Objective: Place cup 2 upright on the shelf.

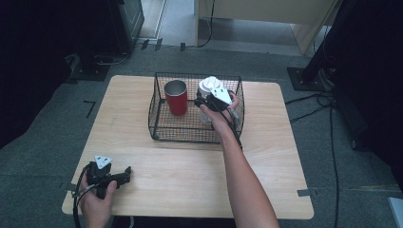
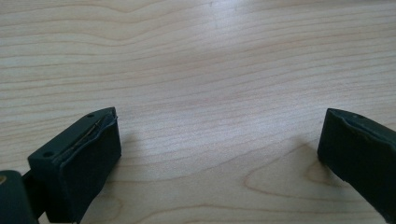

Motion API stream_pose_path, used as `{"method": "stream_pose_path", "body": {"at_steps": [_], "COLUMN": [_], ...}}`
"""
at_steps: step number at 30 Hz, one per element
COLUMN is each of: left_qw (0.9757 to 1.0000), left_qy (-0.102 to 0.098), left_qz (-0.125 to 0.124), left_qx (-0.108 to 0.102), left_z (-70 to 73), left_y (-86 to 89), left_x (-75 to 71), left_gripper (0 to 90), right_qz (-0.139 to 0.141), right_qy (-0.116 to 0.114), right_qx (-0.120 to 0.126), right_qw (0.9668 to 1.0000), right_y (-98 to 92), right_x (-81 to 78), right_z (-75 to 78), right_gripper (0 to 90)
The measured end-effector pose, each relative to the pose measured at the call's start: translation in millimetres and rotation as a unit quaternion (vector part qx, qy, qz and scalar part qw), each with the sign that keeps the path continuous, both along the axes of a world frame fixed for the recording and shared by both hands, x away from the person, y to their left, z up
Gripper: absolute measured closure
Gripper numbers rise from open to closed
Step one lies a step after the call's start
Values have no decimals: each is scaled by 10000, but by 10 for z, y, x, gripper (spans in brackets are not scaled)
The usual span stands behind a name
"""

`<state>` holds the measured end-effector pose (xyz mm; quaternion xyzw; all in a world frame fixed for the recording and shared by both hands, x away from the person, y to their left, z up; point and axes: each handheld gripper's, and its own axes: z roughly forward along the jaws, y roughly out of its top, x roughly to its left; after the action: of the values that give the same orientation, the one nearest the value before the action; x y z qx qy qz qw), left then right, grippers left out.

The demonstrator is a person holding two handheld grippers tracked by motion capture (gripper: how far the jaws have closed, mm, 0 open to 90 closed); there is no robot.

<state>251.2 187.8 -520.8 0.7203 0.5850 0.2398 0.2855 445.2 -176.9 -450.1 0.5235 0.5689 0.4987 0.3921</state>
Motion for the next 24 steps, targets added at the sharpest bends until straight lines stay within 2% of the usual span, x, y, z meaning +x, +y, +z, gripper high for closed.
{"method": "stream_pose_path", "body": {"at_steps": [5, 8, 11, 16, 21, 24], "left_qw": [10000, 10000, 10000, 10000, 10000, 10000], "left_qy": [-1, 1, -1, 0, -1, -1], "left_qz": [-1, -1, -1, -1, -1, -1], "left_qx": [0, -2, 1, 0, 0, 0], "left_z": [0, 0, 0, 0, 0, 0], "left_y": [0, 0, 0, 0, 0, 0], "left_x": [0, 0, 0, 0, 0, 0], "left_gripper": [0, 0, 0, 0, 0, 0], "right_qz": [169, 217, 284, 203, 114, 51], "right_qy": [-34, -145, -225, -456, -593, -731], "right_qx": [-3, -75, -75, -75, -72, 6], "right_qw": [9999, 9996, 9993, 9987, 9981, 9973], "right_y": [18, 25, 26, 24, -4, -31], "right_x": [-14, -23, -35, -53, -70, -92], "right_z": [11, 23, 30, 71, 117, 178], "right_gripper": [28, 0, 0, 0, 0, 0]}}
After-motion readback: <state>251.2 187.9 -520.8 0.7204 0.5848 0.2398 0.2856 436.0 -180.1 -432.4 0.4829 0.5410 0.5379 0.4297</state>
